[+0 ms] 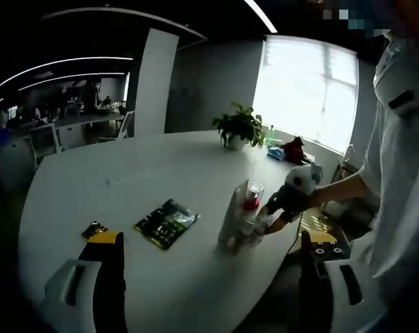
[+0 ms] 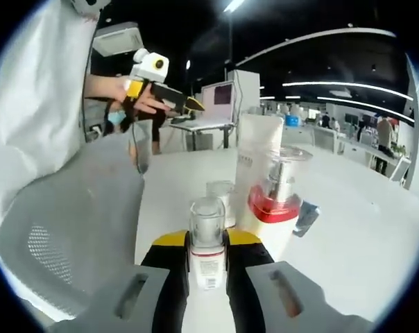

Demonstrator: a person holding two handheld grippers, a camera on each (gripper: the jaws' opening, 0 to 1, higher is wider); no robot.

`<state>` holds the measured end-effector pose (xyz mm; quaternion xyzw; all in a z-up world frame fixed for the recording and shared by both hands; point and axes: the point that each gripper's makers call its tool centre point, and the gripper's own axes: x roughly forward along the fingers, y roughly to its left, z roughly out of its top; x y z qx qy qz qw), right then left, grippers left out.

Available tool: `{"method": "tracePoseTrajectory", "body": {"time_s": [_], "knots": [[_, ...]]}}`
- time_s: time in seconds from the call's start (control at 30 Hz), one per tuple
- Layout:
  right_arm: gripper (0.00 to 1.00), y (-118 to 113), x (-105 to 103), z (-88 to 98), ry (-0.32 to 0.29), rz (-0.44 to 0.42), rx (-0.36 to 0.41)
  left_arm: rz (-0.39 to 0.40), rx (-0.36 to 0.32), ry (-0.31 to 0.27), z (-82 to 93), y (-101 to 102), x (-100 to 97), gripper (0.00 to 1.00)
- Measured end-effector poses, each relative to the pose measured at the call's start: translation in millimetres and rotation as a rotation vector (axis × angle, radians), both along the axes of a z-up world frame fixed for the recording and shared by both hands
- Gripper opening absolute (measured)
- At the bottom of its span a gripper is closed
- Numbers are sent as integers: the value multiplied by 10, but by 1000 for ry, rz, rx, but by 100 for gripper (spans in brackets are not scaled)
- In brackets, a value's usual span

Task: Arrange the skincare products in the storage area until every visible bottle or jar stands upright without overlapping.

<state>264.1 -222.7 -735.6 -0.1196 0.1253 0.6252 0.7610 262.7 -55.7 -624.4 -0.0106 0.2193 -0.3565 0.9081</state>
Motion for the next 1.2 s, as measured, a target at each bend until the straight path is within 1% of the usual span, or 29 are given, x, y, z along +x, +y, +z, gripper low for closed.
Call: {"method": "tracePoseTrajectory", "body": {"time_s": [0.03, 0.13, 0.3, 0.4, 0.53, 0.57, 0.6, 0.63, 0.67, 0.7, 0.73, 0.77, 0.8, 0.87, 0.9, 0.97, 1.0, 1.1, 1.13, 1.17, 1.2], "knots": [[19, -4, -9, -25, 18, 4, -13, 0, 1, 1, -3, 0, -1, 99], [19, -13, -9, -44, 12, 7, -34, 1, 1, 1, -14, -1, -1, 99], [23, -37, 16, -62, 32, -8, -42, -5, -1, 10, -37, -22, -2, 98], [23, -61, 6, -89, 43, -19, -59, -6, -3, 9, -33, -23, 5, 98], [25, -169, -27, -163, 85, -92, -74, -3, -2, 7, -26, 0, 16, 98], [25, -224, -6, -183, 94, -151, -82, 0, -4, 7, -27, 8, 18, 98], [26, -253, 22, -180, 112, -209, -73, 1, -5, 7, -29, 11, 18, 98], [27, -249, 38, -138, 154, -273, -23, 3, -6, 7, -34, 13, 17, 98], [28, -242, 47, -123, 156, -303, -7, 5, -7, 9, -49, 14, 16, 98], [29, -238, 43, -131, 150, -319, -11, 7, -8, 12, -62, 14, 16, 97], [30, -221, 6, -198, 158, -332, -44, 9, -10, 16, -87, 7, 15, 97], [30, -209, -2, -236, 166, -349, -53, 8, -10, 21, -102, -2, 12, 97], [30, -198, -9, -288, 187, -386, -57, 5, -9, 25, -114, -17, 6, 96], [29, -172, -14, -307, 198, -429, -41, -1, -6, 28, -119, -36, -4, 96], [28, -185, -14, -335, 198, -461, -56, -5, -5, 27, -113, -45, -10, 96], [28, -178, -12, -354, 224, -512, -43, -4, -7, 25, -105, -42, -11, 96], [27, -155, -24, -360, 220, -499, -46, -2, -8, 27, -107, -37, -11, 96], [25, -125, -44, -422, 239, -504, -71, 6, -8, 35, -130, -17, -10, 95], [23, -149, -40, -452, 227, -515, -98, 9, -9, 37, -137, -14, -11, 95], [22, -155, -38, -460, 224, -517, -105, 11, -10, 39, -146, -13, -13, 95], [22, -171, -21, -489, 235, -522, -102, 12, -11, 41, -151, -15, -16, 94]]}}
